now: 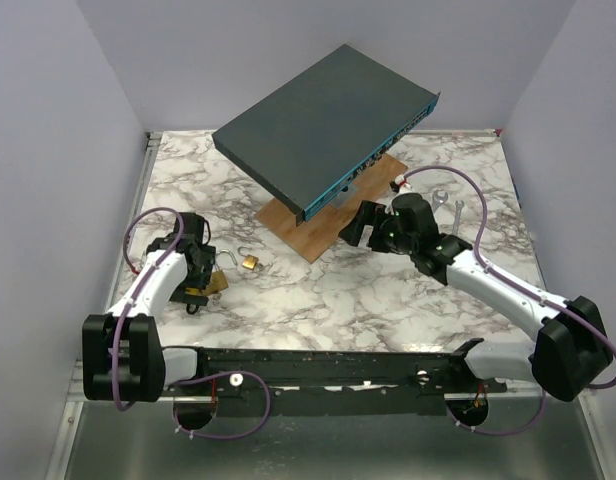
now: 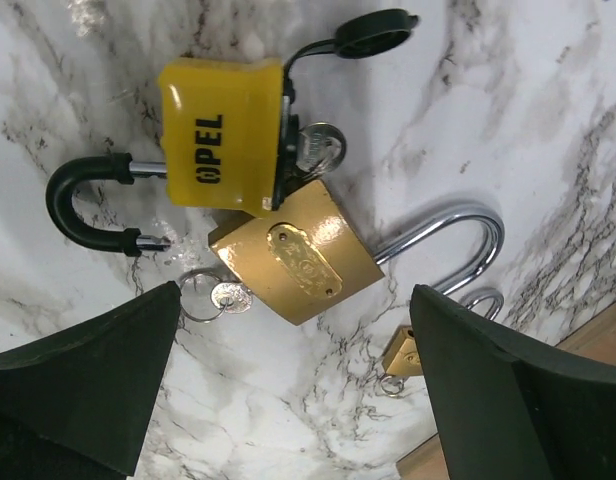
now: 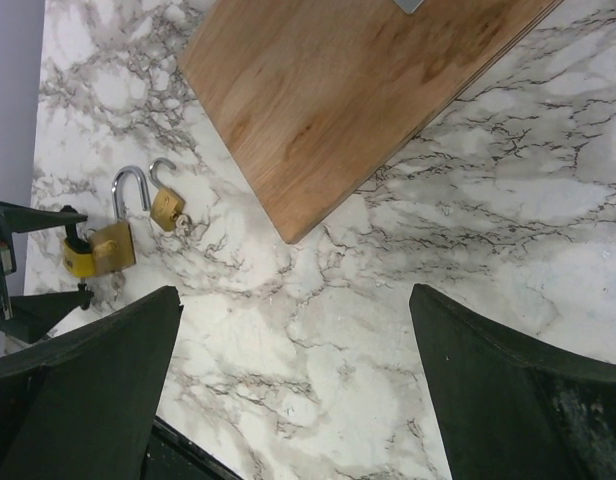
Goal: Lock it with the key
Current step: Pick up the lock from the center of the board.
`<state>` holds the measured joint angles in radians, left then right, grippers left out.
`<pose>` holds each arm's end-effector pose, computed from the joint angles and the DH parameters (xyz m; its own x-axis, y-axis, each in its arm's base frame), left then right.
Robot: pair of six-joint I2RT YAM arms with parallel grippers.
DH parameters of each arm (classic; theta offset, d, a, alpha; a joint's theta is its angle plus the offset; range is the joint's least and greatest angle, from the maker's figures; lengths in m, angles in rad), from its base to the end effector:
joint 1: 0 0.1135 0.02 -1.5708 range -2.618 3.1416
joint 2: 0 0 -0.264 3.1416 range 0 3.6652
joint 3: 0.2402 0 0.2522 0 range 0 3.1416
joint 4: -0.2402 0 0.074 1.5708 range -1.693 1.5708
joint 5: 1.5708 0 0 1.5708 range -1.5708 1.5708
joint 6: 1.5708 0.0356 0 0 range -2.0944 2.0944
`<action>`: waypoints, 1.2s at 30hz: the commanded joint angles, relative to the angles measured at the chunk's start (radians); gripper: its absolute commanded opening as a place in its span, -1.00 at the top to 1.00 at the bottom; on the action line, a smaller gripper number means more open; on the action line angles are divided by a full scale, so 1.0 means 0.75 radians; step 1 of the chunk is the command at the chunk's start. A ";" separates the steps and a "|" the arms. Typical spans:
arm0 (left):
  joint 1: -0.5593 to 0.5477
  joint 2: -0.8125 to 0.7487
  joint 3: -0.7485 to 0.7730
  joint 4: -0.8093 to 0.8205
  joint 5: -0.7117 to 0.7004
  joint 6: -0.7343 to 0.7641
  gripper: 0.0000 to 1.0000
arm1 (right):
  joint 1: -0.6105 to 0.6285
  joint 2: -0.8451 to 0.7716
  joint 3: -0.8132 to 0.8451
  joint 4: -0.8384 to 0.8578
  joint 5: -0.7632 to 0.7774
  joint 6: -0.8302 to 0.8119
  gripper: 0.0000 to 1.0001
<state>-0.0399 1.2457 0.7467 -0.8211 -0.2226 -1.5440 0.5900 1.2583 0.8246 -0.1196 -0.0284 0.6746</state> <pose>0.2066 -0.0004 0.1938 -0.0101 -0.9753 -0.2204 -0.9680 0.0648 -0.2423 0.2317 0.1564 0.2586 -0.7009 0.2821 -0.6551 -0.1773 0.8208 0.5431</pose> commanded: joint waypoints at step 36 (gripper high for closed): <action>0.057 0.001 -0.133 0.175 0.399 -0.082 1.00 | 0.305 -0.088 -0.340 0.492 -0.021 0.260 -1.00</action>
<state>0.0315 1.3251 0.6758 -0.7284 -0.0349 -1.6115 0.7330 1.1450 0.6025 0.0635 -0.1085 0.8177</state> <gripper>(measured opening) 0.463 0.998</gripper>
